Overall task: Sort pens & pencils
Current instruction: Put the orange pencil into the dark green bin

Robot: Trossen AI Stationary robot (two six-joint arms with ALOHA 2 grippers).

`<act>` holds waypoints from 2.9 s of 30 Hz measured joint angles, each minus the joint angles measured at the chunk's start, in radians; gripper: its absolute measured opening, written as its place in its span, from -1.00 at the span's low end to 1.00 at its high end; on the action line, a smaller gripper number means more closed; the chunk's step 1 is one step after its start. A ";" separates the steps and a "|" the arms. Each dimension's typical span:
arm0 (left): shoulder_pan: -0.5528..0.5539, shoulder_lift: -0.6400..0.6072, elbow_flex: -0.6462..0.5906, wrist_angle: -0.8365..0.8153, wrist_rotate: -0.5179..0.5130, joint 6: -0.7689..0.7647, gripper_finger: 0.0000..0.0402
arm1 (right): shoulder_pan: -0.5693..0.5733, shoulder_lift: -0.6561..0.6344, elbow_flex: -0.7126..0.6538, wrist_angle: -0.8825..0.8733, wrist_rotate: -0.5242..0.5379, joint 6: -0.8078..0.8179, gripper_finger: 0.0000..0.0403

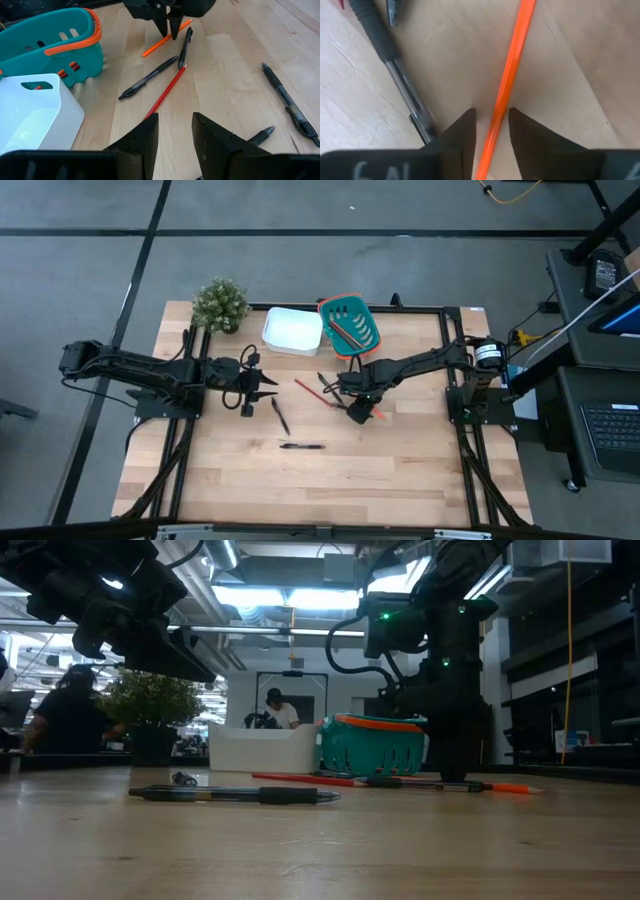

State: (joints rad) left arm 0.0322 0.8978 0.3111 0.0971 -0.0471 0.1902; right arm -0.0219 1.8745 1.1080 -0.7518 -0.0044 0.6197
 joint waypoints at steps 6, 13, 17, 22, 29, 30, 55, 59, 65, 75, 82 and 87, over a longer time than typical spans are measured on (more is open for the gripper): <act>0.000 0.000 0.000 0.000 0.000 0.000 -0.44 | 0.000 0.001 0.000 0.003 -0.001 0.000 -0.58; 0.000 0.000 0.000 0.000 0.000 0.000 -0.44 | 0.000 0.001 0.000 0.004 -0.001 -0.001 -0.68; 0.000 0.000 0.000 0.000 0.000 0.000 -0.44 | 0.000 0.001 0.000 0.004 -0.001 -0.002 -0.73; 0.000 0.000 0.000 0.000 0.000 0.000 -0.44 | 0.000 0.001 0.000 0.004 0.000 -0.003 -0.79; 0.000 0.000 0.000 0.000 0.000 0.000 -0.44 | 0.000 0.001 -0.001 0.004 0.000 -0.003 -0.82; 0.000 0.000 0.000 0.000 0.000 0.000 -0.44 | 0.000 0.001 -0.001 0.004 0.000 -0.003 -0.82; 0.000 0.000 0.000 -0.003 0.000 0.000 -0.44 | -0.003 0.007 0.088 -0.042 0.013 -0.078 -0.82; 0.000 0.000 0.000 -0.004 0.000 0.000 -0.44 | -0.016 0.007 0.103 -0.044 0.013 -0.087 -0.82; 0.000 0.000 0.000 -0.009 0.000 0.000 -0.44 | -0.034 0.005 0.136 -0.066 0.013 -0.121 -0.82; 0.000 0.000 0.000 -0.010 0.000 0.000 -0.44 | -0.039 0.004 0.247 -0.189 0.084 -0.177 -0.82; 0.000 0.000 0.000 -0.010 0.000 0.001 -0.44 | -0.043 0.003 0.340 -0.278 0.179 -0.194 -0.82; 0.000 0.000 0.000 -0.010 0.000 0.001 -0.44 | -0.045 0.001 0.395 -0.320 0.234 -0.219 -0.82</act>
State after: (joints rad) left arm 0.0319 0.8979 0.3111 0.0870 -0.0469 0.1908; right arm -0.0666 1.8760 1.5029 -1.0718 0.2299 0.4006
